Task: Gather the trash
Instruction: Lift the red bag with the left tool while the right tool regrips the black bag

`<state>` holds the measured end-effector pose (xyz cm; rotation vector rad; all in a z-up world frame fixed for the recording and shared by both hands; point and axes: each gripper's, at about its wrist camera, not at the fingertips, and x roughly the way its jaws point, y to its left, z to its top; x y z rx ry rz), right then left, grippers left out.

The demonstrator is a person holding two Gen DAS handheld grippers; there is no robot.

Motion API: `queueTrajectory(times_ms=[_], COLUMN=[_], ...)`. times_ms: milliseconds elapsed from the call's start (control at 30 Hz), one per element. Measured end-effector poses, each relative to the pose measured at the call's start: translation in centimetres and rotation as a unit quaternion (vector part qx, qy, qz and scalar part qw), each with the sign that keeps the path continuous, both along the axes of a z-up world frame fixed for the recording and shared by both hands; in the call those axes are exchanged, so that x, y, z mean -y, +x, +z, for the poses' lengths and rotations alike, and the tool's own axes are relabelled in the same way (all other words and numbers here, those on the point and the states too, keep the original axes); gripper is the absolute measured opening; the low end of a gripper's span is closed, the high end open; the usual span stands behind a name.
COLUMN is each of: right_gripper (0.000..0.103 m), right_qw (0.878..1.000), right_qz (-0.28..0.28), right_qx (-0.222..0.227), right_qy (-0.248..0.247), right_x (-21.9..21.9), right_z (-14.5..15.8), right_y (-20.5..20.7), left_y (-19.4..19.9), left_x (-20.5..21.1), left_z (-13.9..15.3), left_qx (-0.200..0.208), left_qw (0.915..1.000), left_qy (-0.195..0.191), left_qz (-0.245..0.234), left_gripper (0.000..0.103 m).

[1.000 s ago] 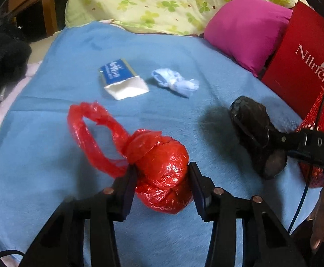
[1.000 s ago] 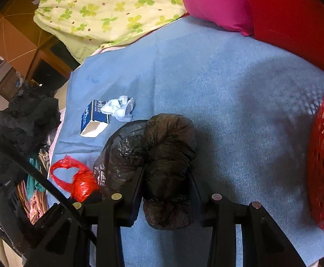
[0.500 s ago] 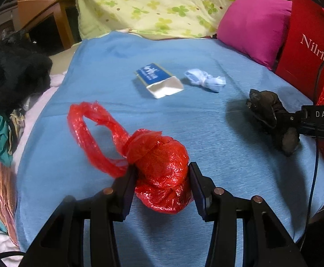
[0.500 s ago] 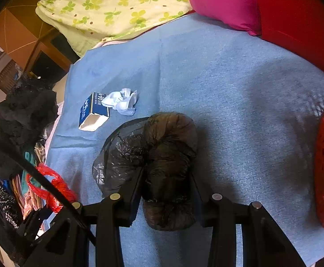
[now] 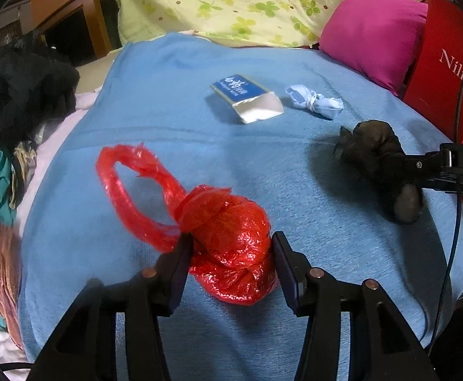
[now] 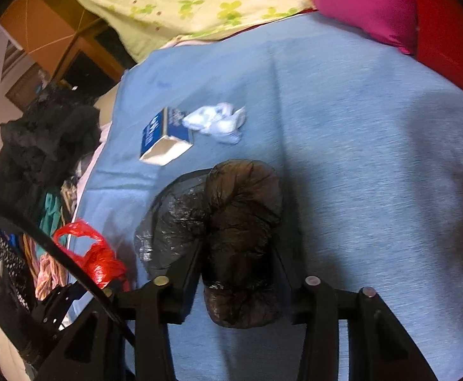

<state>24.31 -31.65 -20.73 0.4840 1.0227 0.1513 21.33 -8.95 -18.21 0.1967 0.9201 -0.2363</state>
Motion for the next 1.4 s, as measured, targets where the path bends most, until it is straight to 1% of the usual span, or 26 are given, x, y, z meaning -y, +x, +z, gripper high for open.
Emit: queueTrajectory(times_ms=[33, 100, 167, 200, 267, 400, 500, 633, 800, 867, 967, 1100, 1233, 1300, 1367, 1400], right_gripper=[0.057, 0.058, 0.06, 0.062, 0.064, 0.064, 0.064, 0.064, 0.064, 0.064, 0.064, 0.064, 0.064, 0.059, 0.059, 0.059], right_qw=[1.0, 1.0, 1.0, 1.0, 1.0, 0.999, 0.999, 0.999, 0.999, 0.999, 0.999, 0.999, 1.0, 1.0, 1.0, 1.0], right_qz=[0.004, 0.013, 0.019, 0.022, 0.025, 0.028, 0.026, 0.015, 0.004, 0.0, -0.011, -0.01, -0.013, -0.01, -0.003, -0.001], right_qx=[-0.001, -0.003, -0.005, -0.008, -0.017, -0.026, -0.027, -0.029, -0.02, -0.012, -0.001, 0.0, 0.005, 0.0, -0.004, -0.005], right_qy=[0.003, 0.008, 0.012, 0.01, 0.008, 0.004, 0.008, 0.021, 0.038, 0.046, 0.05, 0.049, 0.019, 0.009, 0.008, 0.006], right_x=[-0.2, -0.7, -1.0, -1.2, -1.4, -1.7, -1.5, -0.7, 0.8, 1.4, 2.4, 2.3, 1.6, 1.0, 0.4, 0.1], right_z=[-0.1, -0.1, -0.3, -0.4, -0.8, -1.2, -1.3, -1.2, -0.2, 0.2, 0.7, 0.5, 0.3, -0.1, -0.5, -0.7], right_y=[0.1, 0.2, 0.3, 0.3, 0.4, 0.6, 0.6, 0.3, -0.5, -0.8, -1.2, -1.2, -1.0, -0.7, -0.4, -0.2], left_y=[0.0, 0.0, 0.1, 0.1, 0.3, 0.7, 1.1, 1.4, 1.6, 1.7, 1.9, 2.1, 2.0, 1.9, 2.0, 1.9], left_x=[-0.1, -0.2, -0.4, -0.5, -0.7, -1.0, -1.7, -3.3, -4.1, -4.0, -3.3, -3.1, -3.1, -3.2, -3.2, -3.1], left_z=[-0.1, -0.3, -0.5, -0.7, -1.1, -1.7, -1.7, -1.4, -1.2, -1.3, -1.3, -1.1, -0.8, -0.8, -0.7, -0.8], left_qx=[-0.001, -0.002, -0.005, -0.009, -0.016, -0.026, -0.038, -0.054, -0.056, -0.054, -0.046, -0.032, -0.014, -0.013, -0.009, -0.008], left_qw=[1.0, 0.9999, 0.9997, 0.9995, 0.9991, 0.9984, 0.9957, 0.9887, 0.9842, 0.9842, 0.9871, 0.9885, 0.9906, 0.9907, 0.9913, 0.9919], left_qy=[-0.003, -0.009, -0.016, -0.023, -0.034, -0.045, -0.081, -0.139, -0.168, -0.168, -0.153, -0.147, -0.136, -0.136, -0.131, -0.126], left_qz=[-0.002, -0.01, -0.016, -0.018, -0.021, -0.024, -0.023, -0.014, -0.002, -0.004, -0.007, -0.003, 0.005, 0.006, 0.006, 0.004], left_gripper=[0.055, 0.058, 0.062, 0.065, 0.066, 0.067, 0.072, 0.074, 0.074, 0.074, 0.074, 0.074, 0.074, 0.074, 0.07, 0.063])
